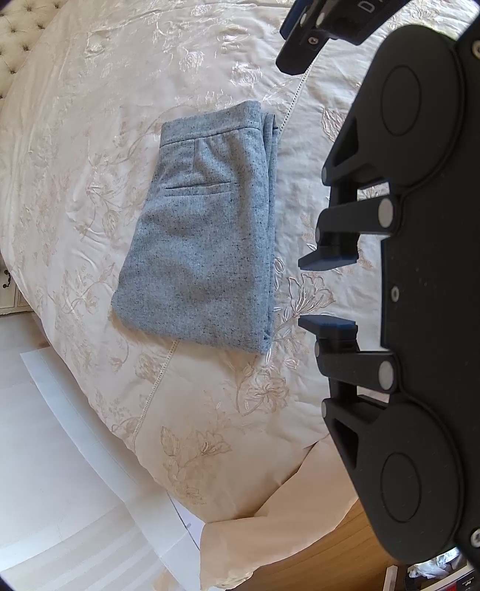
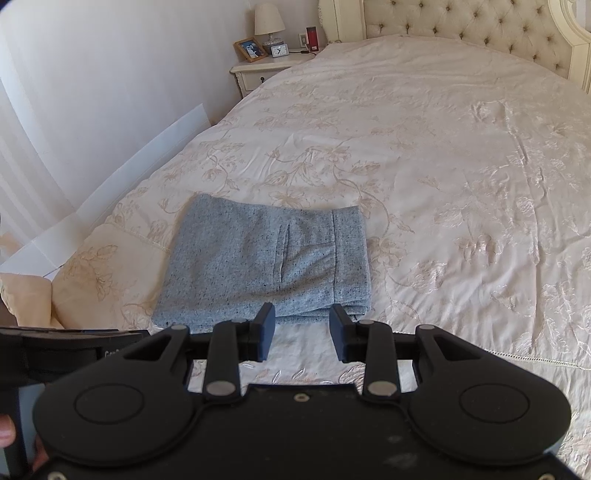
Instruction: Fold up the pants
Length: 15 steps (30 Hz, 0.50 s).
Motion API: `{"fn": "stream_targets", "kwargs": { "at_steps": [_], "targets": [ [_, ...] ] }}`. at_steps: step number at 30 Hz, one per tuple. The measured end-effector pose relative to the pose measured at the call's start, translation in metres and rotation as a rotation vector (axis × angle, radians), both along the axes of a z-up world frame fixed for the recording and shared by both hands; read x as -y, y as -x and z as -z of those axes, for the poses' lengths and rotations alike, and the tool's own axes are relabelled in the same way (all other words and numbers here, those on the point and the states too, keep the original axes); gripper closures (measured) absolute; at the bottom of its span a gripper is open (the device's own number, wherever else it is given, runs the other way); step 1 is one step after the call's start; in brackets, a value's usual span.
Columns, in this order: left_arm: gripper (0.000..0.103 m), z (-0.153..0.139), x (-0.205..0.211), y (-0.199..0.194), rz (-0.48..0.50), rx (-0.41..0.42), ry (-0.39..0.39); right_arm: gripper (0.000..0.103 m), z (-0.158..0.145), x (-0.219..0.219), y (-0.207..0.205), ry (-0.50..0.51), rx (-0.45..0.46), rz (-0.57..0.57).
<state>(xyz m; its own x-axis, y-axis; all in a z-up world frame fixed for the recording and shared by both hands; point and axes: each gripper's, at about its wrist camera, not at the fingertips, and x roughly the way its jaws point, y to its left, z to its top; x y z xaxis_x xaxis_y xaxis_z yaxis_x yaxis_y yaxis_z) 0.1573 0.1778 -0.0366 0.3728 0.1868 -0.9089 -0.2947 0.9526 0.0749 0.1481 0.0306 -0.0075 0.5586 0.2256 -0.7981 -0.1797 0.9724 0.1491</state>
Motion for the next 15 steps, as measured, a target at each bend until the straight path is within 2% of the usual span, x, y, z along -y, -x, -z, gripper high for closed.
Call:
{"fn": "stream_targets", "kwargs": {
  "at_steps": [15],
  "targets": [
    [0.066,0.0040,-0.0043,-0.0032,0.005,-0.009,0.008,0.068,0.0040,-0.0041,-0.0027,0.005,-0.013,0.007]
  ]
}}
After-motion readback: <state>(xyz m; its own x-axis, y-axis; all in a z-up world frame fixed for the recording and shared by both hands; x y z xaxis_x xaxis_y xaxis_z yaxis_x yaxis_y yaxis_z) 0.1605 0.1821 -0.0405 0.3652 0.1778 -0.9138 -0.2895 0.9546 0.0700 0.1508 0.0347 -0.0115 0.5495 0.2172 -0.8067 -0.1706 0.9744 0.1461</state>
